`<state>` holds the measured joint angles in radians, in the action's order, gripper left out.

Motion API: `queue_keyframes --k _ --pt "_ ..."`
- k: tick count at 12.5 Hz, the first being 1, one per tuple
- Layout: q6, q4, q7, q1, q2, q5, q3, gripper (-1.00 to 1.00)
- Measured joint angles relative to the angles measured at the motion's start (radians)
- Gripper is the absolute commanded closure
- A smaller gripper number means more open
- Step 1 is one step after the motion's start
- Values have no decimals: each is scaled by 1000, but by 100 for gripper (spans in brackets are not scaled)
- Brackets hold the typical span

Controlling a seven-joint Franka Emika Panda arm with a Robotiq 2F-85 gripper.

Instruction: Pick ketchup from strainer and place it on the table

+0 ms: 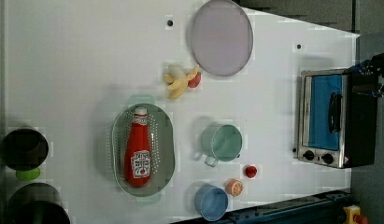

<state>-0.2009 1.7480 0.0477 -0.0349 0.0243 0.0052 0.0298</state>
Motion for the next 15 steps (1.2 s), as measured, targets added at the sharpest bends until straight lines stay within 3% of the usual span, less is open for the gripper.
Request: queue_keyframes --k 2,3,7,12,15 --pt "73 111 -1 -91 -89 57 92 -81" --pt "83 143 -1 -109 -126 51 119 -100" --pt "69 136 -1 -128 -149 42 263 -100" --pt "37 129 -2 -65 -58 50 527 -100" --pt "-62 172 -2 -55 11 53 708 -100"
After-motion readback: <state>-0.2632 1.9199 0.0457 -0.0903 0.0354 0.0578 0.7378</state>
